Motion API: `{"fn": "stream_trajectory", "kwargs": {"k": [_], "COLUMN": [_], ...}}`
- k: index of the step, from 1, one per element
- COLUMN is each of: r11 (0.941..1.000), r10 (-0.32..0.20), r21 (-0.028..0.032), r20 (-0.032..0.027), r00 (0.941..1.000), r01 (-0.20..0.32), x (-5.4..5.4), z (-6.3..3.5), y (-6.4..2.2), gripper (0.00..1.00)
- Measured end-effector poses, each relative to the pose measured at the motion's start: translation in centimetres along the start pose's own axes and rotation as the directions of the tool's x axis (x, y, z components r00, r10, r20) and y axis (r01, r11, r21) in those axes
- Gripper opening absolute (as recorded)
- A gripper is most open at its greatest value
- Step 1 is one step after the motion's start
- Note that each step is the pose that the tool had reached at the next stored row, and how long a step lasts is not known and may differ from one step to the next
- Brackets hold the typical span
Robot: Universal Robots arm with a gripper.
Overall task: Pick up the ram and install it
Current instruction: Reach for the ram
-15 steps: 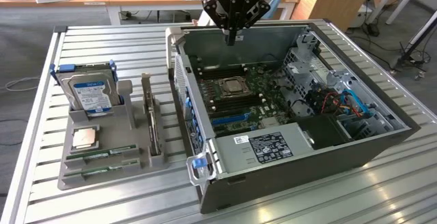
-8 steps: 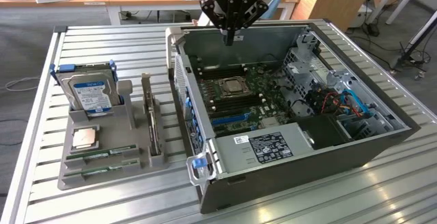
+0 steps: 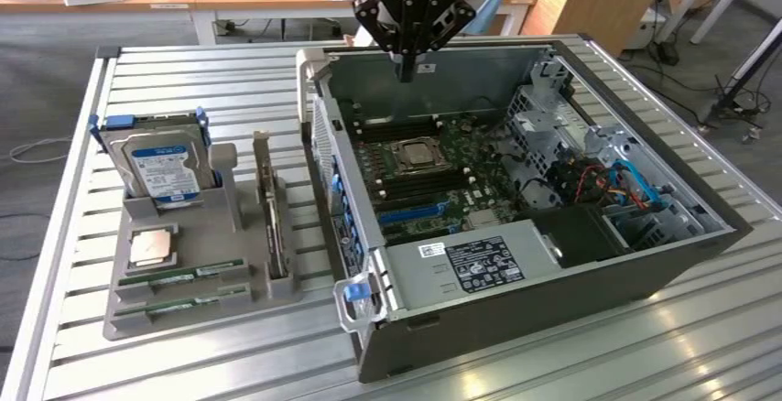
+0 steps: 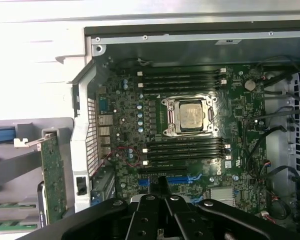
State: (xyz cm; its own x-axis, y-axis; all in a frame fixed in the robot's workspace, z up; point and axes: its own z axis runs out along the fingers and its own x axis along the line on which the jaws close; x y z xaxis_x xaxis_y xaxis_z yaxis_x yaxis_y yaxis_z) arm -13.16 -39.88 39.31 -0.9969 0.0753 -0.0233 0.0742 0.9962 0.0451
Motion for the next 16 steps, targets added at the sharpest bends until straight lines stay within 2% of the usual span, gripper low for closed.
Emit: {"fn": "stream_trajectory", "kwargs": {"k": [16], "r11": [1.0], "r10": [0.0], "r21": [0.0001], "r20": [0.0], "r00": [1.0], "r01": [0.0], "x": [1.6], "z": [-0.03], "y": [-0.12], "gripper": [0.11]}}
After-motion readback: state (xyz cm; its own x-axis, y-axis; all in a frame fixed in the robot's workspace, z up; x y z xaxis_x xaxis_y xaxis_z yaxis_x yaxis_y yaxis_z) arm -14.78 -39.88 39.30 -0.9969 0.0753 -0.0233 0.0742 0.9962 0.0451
